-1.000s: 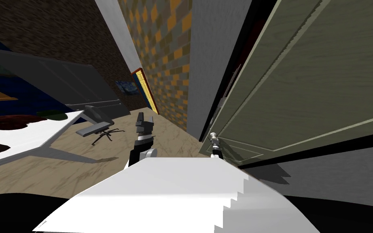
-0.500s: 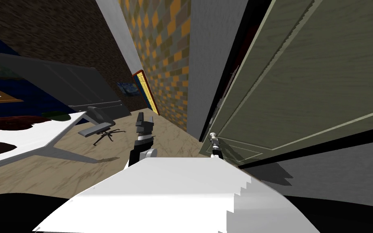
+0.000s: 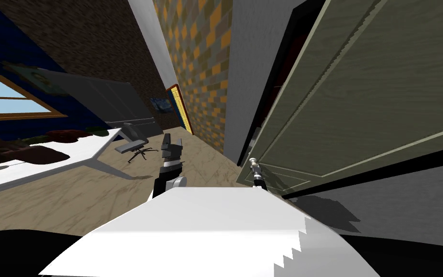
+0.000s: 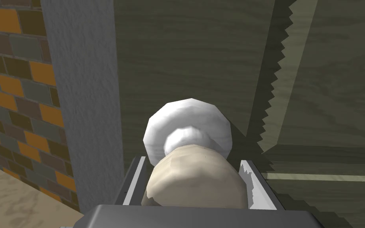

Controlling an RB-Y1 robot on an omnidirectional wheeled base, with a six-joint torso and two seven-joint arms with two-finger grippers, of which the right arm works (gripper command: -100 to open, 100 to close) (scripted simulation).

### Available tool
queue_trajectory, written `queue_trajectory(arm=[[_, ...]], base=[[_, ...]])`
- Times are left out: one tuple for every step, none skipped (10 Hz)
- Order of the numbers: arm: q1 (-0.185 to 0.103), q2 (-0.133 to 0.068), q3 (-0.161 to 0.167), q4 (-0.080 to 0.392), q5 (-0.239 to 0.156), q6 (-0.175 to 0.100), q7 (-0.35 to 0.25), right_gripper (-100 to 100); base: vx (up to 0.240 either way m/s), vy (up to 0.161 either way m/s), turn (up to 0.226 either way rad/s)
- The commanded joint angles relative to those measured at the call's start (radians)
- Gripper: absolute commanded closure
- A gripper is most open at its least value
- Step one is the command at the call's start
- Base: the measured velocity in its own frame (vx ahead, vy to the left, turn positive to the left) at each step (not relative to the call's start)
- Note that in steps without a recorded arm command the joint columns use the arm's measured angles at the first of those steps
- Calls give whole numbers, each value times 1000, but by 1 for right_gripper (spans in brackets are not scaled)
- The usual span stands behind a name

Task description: Pull the door open

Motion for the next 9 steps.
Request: queue_trajectory(arm=[[4,-14,28,7,13,-14,-37,100],[11,-25,42,4,20,-19,-56,100],[17,-35,56,1,27,-23,-73,100],[24,-47,72,-2,35,-29,-94,100],[29,-54,82,-4,40,-32,-108,100],[26,-51,72,-3,35,-29,-95,100],[40,-66,94,-6,48,-44,-121,100],[46,-74,104,-8,54,-52,-133,100],[53,-83,116,-11,61,-62,-147,100]], base=[[-215,-44,151],[-223,-51,120],[-222,-42,107],[-247,-53,138],[-236,-37,114],[-101,-11,19],[-158,-9,91],[-235,-70,108],[-218,-77,96]])
